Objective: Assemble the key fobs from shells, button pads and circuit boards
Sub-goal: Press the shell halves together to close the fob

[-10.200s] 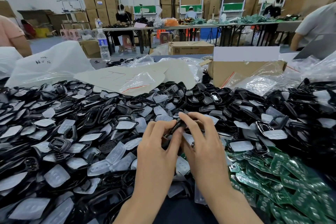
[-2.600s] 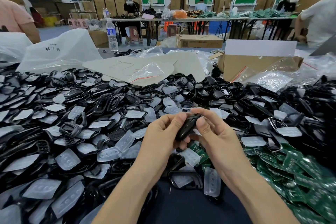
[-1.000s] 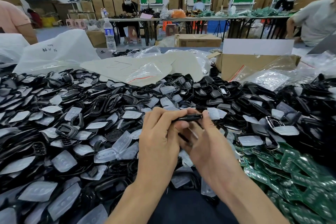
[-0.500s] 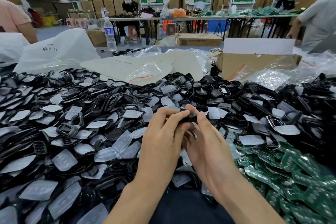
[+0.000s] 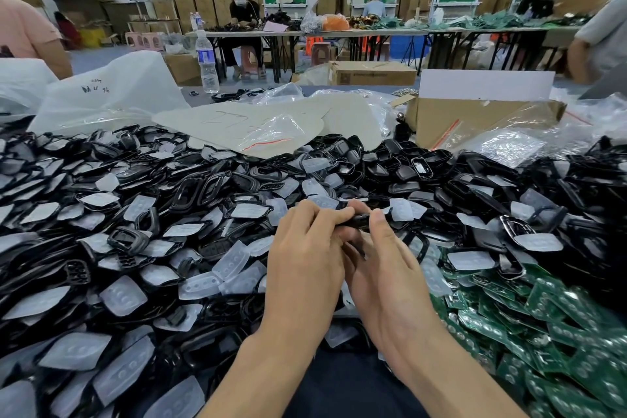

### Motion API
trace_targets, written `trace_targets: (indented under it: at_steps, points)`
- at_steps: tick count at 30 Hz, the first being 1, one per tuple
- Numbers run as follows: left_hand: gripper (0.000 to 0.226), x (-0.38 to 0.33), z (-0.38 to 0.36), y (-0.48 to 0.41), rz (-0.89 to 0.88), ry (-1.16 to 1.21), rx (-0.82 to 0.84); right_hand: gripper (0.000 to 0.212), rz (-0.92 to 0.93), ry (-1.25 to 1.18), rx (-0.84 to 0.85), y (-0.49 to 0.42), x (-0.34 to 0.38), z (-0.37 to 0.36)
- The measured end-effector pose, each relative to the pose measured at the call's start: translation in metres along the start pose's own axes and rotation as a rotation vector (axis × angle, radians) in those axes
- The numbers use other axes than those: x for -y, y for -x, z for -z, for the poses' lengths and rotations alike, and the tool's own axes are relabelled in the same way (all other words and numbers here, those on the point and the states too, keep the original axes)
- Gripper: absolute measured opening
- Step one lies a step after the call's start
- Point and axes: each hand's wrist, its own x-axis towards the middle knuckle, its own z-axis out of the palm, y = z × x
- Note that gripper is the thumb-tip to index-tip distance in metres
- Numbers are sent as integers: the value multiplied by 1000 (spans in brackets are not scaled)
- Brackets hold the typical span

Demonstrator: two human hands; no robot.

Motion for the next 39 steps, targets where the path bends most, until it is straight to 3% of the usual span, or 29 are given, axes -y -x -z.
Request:
trace_targets:
  at_steps: [14,19,22,24,28,34,39]
  points:
    - [23,-2,-5,0,-18,-8,-29,52,-1,-11,-17,-1,2,2]
    - [22,0,-6,-1,22,30,17,46,7,18,-13,-3,6,4]
    - [22,1,-5,-4,106,151,63,40,66,127,28,-4,6,4]
    - [27,2,-2,-7,162,217,74,33,174,348,60,-4,7,7]
    - [51,-1,0,-8,244,290,102,23,366,705,-5,-4,8,15]
    - [30,-3,0,-4,5,154,23,24,429,837,-42,-3,12,17]
    - [27,1,0,-4,6,225,-27,25,415,735,16,0,15,13]
